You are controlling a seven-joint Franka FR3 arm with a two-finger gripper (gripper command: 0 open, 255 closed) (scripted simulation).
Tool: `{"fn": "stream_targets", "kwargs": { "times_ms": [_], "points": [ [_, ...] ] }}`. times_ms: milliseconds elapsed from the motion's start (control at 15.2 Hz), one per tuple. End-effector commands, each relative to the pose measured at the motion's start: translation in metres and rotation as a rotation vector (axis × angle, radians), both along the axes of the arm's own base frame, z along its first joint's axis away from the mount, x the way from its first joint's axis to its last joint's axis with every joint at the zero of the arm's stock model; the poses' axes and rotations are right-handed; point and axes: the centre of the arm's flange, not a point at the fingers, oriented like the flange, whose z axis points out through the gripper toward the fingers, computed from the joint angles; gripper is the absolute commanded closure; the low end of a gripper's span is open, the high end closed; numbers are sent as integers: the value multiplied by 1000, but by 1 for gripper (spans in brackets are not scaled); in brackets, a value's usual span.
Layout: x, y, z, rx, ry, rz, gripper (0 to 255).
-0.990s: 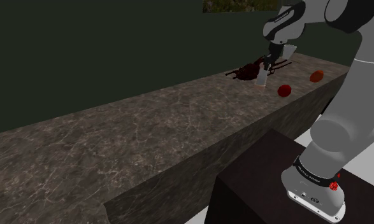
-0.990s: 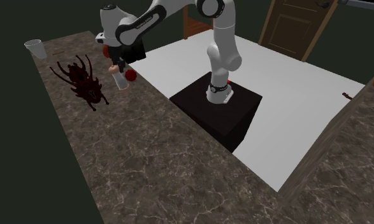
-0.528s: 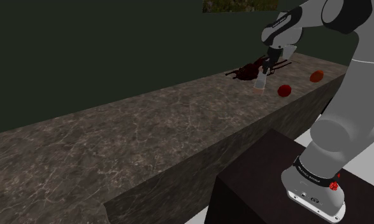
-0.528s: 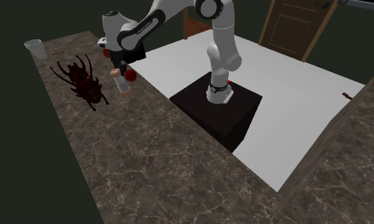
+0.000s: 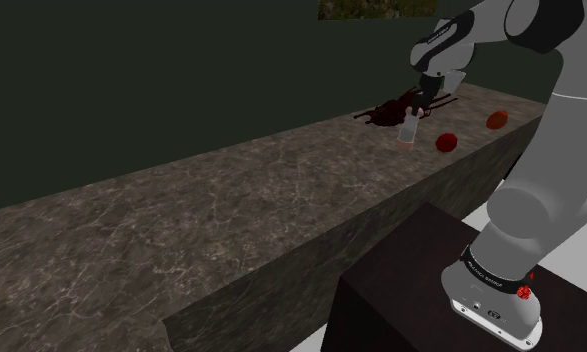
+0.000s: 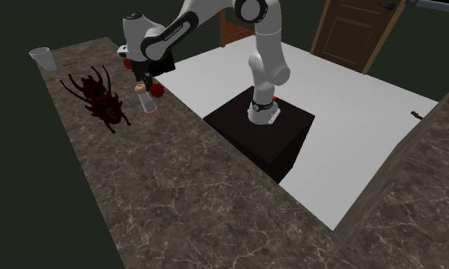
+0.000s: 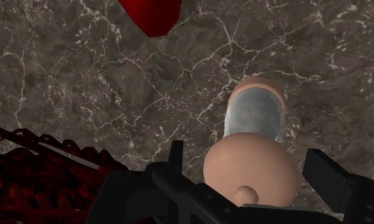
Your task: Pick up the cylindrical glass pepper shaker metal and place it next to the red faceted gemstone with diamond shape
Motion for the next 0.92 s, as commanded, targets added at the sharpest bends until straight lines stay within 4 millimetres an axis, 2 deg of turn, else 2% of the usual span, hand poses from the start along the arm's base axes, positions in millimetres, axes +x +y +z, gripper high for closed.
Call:
{"fn": "stream_targets", "kwargs": {
  "times_ms": [0,66,330,858],
  "points": [
    [0,0,0,0,0,0,0],
    [0,0,0,0,0,0,0],
    [-4,9,49,0,0,0,0],
    [-4,9,49,0,0,0,0]
  ]
}}
